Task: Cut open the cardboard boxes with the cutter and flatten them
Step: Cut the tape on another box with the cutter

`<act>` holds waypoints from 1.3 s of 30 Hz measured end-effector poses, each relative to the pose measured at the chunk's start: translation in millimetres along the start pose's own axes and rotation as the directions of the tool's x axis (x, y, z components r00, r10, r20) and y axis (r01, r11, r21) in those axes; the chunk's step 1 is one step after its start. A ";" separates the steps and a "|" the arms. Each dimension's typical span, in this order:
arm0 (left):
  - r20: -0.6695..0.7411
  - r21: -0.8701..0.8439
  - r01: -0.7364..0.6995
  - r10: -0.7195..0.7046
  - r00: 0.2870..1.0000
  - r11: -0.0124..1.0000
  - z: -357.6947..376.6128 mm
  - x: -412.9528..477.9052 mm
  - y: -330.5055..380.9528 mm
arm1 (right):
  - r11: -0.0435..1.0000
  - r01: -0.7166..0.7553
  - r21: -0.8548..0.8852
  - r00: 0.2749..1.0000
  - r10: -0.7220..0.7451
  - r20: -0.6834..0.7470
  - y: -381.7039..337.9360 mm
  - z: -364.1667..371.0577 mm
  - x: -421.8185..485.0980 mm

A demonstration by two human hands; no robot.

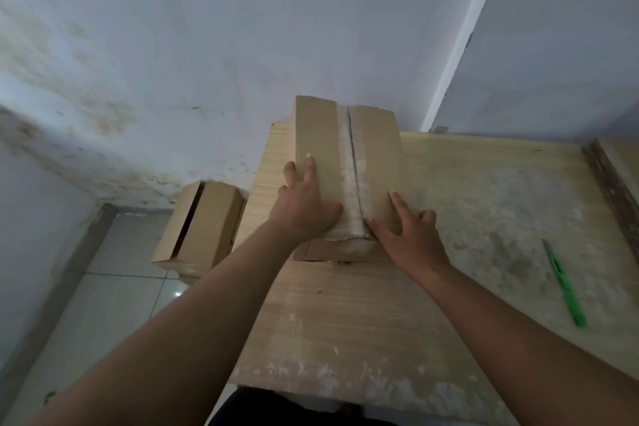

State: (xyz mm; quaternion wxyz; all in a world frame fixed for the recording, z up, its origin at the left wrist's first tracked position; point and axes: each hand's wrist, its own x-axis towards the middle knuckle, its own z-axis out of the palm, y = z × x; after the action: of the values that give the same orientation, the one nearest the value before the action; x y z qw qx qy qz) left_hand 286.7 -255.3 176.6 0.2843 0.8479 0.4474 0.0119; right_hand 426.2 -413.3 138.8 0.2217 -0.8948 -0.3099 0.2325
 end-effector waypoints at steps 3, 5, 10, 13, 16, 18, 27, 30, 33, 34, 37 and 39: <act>0.049 0.121 0.012 -0.018 0.999 0.993 13.7 -2.5 -8.6 | 0.994 0.004 -0.110 0.998 -0.010 -0.054 -2.2 11.6 -12.0; 0.053 0.131 -0.028 0.021 0.998 0.991 21.9 -5.4 -18.8 | 0.984 -0.001 -0.177 0.995 -0.017 -0.097 -3.0 18.8 -20.4; -0.018 0.228 -0.135 0.143 0.990 0.964 36.4 -7.6 -32.0 | 0.967 0.024 -0.253 0.983 -0.069 -0.170 1.8 23.3 -23.9; -0.019 0.336 -0.178 0.195 0.981 0.925 42.3 -3.9 -37.0 | 0.955 0.107 -0.277 0.968 -0.164 -0.192 8.0 28.0 -21.4; 0.052 0.427 -0.301 0.310 0.949 0.853 43.6 4.3 -40.9 | 0.946 0.224 -0.233 0.937 -0.275 -0.214 20.3 29.4 -15.2; 0.109 0.439 -0.374 0.365 0.925 0.817 42.6 10.2 -40.6 | 0.946 0.268 -0.185 0.932 -0.303 -0.201 28.3 27.9 -10.1; 0.069 0.394 -0.389 0.395 0.916 0.833 55.0 47.9 -11.8 | 0.938 0.314 -0.150 0.880 -0.346 -0.326 39.3 10.8 -2.5; 0.027 0.386 -0.381 0.402 0.915 0.840 60.7 48.9 -14.3 | 0.943 0.207 -0.260 0.825 -0.311 -0.471 67.1 -10.4 -3.5; -0.012 0.390 -0.327 0.360 0.933 0.861 63.5 53.1 -8.3 | 0.948 -0.079 -0.310 0.871 -0.086 -0.484 117.0 -32.8 1.6; -0.023 0.396 -0.295 0.331 0.943 0.870 65.9 54.1 -4.9 | 0.933 -0.202 -0.297 0.863 0.026 -0.504 138.5 -40.0 3.2; -0.066 0.398 -0.222 0.270 0.961 0.890 73.3 56.8 6.1 | 0.836 -0.544 -0.078 0.727 0.423 -0.540 195.6 -62.8 3.4; -0.068 0.414 -0.192 0.241 0.968 0.890 75.5 58.7 8.4 | 0.788 -0.614 -0.050 0.701 0.515 -0.494 223.3 -69.2 3.9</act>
State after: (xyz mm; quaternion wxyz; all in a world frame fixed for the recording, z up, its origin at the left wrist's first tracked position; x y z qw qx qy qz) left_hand 349.0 -249.6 103.7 0.0731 0.9307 0.3585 0.0005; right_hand 568.1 -586.6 71.9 0.1093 -0.9931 0.0191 0.0389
